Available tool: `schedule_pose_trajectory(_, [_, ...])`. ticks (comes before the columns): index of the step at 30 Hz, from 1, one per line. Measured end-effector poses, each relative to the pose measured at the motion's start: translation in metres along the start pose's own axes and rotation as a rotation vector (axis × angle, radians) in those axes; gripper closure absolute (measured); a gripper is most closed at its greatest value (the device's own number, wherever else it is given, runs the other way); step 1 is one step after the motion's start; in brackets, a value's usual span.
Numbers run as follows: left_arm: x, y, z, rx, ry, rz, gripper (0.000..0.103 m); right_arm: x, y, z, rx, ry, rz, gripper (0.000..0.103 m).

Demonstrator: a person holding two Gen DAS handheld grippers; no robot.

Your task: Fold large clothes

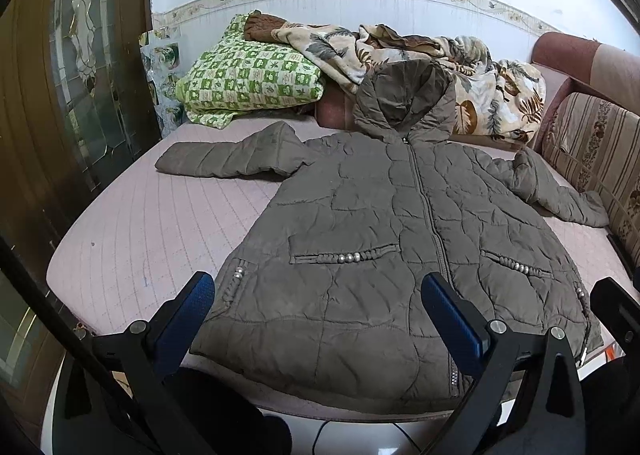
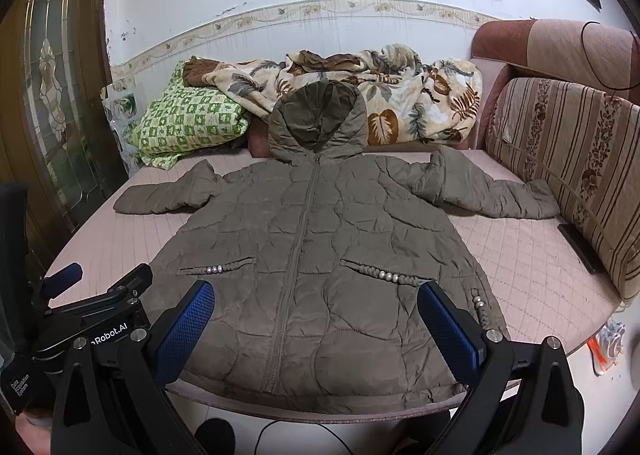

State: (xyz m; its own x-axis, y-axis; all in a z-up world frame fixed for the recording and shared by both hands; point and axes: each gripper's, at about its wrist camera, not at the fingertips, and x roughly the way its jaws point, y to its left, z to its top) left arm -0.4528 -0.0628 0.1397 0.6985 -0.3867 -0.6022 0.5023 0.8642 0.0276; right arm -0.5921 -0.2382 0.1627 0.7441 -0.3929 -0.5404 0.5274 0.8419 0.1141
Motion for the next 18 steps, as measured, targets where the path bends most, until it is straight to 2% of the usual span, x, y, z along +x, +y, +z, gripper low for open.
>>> schedule_pose_trajectory(3, [-0.001, 0.0, 0.0, 0.003, -0.003, 0.001, 0.0, -0.001, -0.002, -0.001, 0.008, -0.005, 0.013, 0.0])
schedule_pose_trajectory(8, [-0.003, -0.001, 0.002, 0.005, -0.005, 0.01, 0.0, -0.001, 0.001, 0.0, -0.023, 0.026, -0.036, 0.0])
schedule_pose_trajectory(18, [-0.025, -0.011, -0.002, 0.041, -0.038, 0.029, 0.0, -0.017, -0.01, 0.0, 0.053, -0.002, 0.023, 0.0])
